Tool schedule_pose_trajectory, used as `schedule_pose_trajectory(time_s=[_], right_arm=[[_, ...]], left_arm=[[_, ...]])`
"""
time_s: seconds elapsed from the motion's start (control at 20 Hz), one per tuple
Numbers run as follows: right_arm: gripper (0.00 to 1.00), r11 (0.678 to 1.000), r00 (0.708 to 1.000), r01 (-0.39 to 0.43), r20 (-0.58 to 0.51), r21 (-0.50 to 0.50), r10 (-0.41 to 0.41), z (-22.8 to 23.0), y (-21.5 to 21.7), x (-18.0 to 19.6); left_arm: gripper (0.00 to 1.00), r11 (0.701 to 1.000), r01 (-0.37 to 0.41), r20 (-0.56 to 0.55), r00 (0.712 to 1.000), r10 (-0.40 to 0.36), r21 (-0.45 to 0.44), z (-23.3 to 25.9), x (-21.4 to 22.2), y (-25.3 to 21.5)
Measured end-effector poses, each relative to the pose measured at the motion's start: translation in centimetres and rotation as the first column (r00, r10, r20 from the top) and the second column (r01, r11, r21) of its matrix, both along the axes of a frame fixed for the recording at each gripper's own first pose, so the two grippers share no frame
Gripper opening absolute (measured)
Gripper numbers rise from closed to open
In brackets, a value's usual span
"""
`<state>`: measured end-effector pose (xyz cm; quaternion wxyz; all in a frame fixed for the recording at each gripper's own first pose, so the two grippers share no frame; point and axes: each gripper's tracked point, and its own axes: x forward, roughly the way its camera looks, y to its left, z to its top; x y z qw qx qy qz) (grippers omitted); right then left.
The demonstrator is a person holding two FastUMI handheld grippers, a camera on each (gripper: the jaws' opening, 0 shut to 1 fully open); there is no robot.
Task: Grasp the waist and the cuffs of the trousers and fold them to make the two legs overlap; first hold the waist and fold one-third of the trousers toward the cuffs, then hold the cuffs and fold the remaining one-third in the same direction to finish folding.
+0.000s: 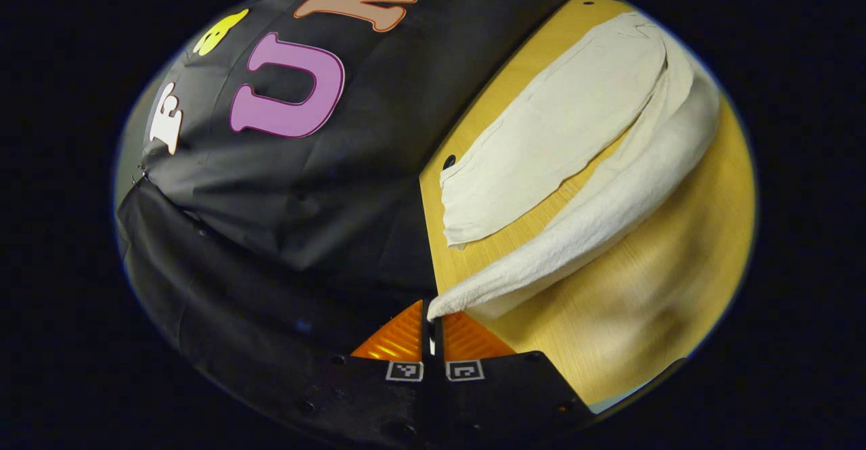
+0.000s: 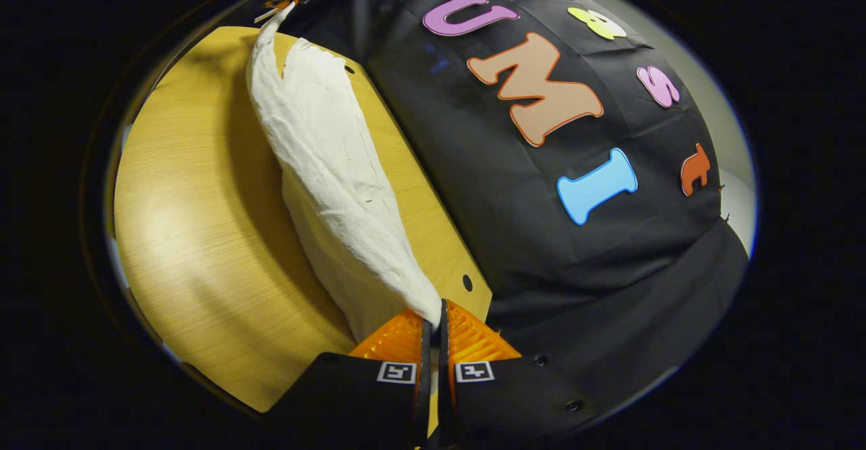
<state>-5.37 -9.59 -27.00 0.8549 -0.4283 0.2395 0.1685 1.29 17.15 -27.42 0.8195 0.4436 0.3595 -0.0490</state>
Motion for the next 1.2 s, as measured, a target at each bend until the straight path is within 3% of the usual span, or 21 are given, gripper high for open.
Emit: schedule_pose_trajectory(time_s=[0.75, 1.05, 1.2], right_arm=[[0.07, 0.986, 0.988, 0.151, 0.002, -0.068, -0.152, -3.1, 0.6, 10.1], [0.1, 0.978, 0.977, 0.19, -0.085, -0.087, -0.197, -9.2, 0.6, 13.6], [0.09, 0.97, 0.966, 0.224, -0.113, -0.09, -0.234, -12.0, 0.7, 14.6]], left_arm=[[0.0, 0.989, 0.095, 0.084, 0.993, -0.085, -0.118, -2.1, 18.6, -3.8], [0.0, 0.979, 0.158, 0.031, 0.987, -0.156, -0.127, -7.2, 23.1, -6.9], [0.0, 0.981, 0.147, 0.031, 0.989, -0.144, -0.126, -9.9, 24.1, -7.9]])
